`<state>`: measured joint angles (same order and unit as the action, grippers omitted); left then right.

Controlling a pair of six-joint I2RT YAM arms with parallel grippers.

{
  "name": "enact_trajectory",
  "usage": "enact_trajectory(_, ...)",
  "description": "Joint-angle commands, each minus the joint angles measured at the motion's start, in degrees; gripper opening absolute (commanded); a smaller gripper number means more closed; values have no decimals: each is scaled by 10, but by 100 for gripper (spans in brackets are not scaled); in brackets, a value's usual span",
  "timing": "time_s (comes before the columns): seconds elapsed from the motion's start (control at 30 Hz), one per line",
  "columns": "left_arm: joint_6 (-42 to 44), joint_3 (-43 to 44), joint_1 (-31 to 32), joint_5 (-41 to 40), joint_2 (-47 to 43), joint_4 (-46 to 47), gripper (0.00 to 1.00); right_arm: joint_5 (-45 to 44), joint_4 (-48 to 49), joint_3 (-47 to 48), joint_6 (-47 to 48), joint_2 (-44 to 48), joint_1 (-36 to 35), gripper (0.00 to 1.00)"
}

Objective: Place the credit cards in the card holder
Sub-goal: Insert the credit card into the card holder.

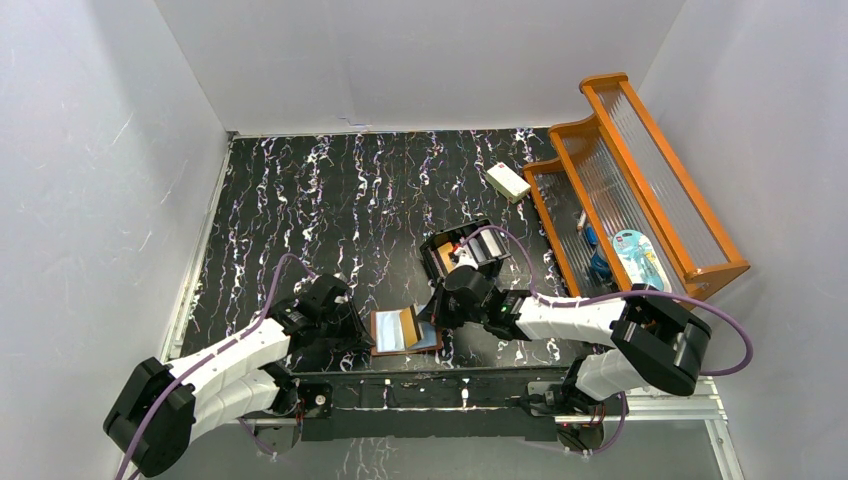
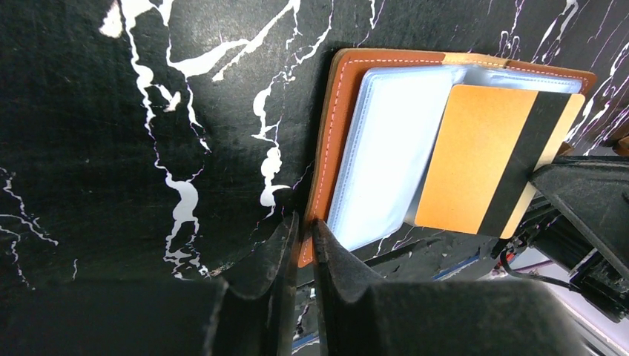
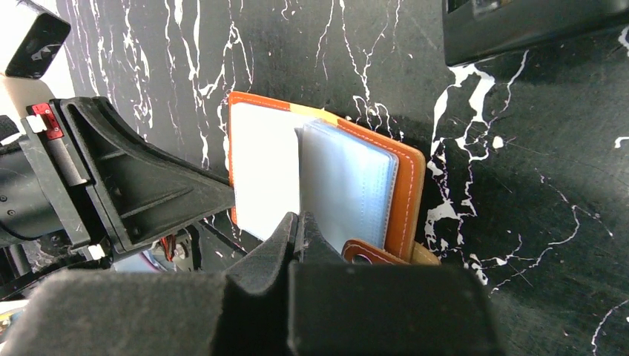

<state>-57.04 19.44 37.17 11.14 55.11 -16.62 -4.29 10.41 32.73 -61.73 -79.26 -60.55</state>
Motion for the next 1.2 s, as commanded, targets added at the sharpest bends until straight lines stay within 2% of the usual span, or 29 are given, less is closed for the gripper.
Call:
enact_trajectory(0.0,3,-7,-4,12,0,-6,11,-12,31,-10,-11,-5,-4,0)
enact_trajectory(0.3,3,-9,-4,15,0,0,10,-19,31,-17,-21,-4,-4,0)
enact_trajectory(1.17,9,-12,-4,23,19,18,9,33,115,-32,-41,-59,-3,0)
